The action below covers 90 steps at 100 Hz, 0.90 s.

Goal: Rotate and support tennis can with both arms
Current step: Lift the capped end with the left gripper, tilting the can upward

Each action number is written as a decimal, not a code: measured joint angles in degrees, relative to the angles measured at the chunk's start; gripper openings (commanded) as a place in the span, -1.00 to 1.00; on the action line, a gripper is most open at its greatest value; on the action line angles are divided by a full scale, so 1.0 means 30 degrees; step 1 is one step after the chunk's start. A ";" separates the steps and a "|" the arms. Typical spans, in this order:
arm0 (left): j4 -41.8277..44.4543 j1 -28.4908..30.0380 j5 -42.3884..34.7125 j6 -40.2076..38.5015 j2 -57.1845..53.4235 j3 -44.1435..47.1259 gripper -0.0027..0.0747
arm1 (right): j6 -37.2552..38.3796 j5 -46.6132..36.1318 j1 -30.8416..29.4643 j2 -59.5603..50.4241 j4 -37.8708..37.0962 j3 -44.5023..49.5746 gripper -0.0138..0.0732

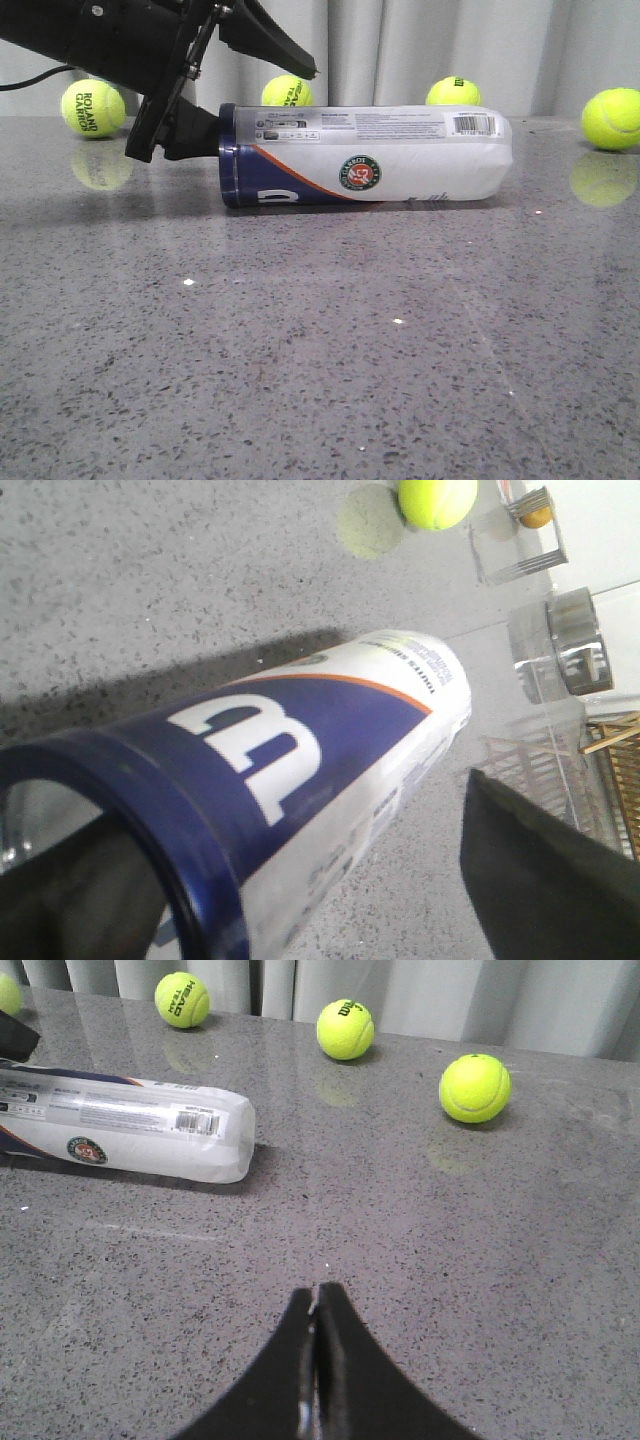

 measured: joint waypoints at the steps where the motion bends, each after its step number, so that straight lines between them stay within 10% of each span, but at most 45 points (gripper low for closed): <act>1: -0.0038 0.0000 0.0000 -0.0019 0.0000 0.0000 0.23 | 0.0000 0.0000 0.0000 0.0000 0.0000 0.0000 -0.84; 53: -0.0854 -0.0043 0.0875 0.0099 0.0000 -0.0044 -0.98 | 0.0000 0.0000 0.0000 0.0000 0.0000 0.0000 -0.84; 90: -0.2202 -0.0079 0.2116 0.1209 0.0000 -0.0085 -0.98 | 0.0000 0.0000 0.0000 0.0000 0.0000 0.0000 -0.84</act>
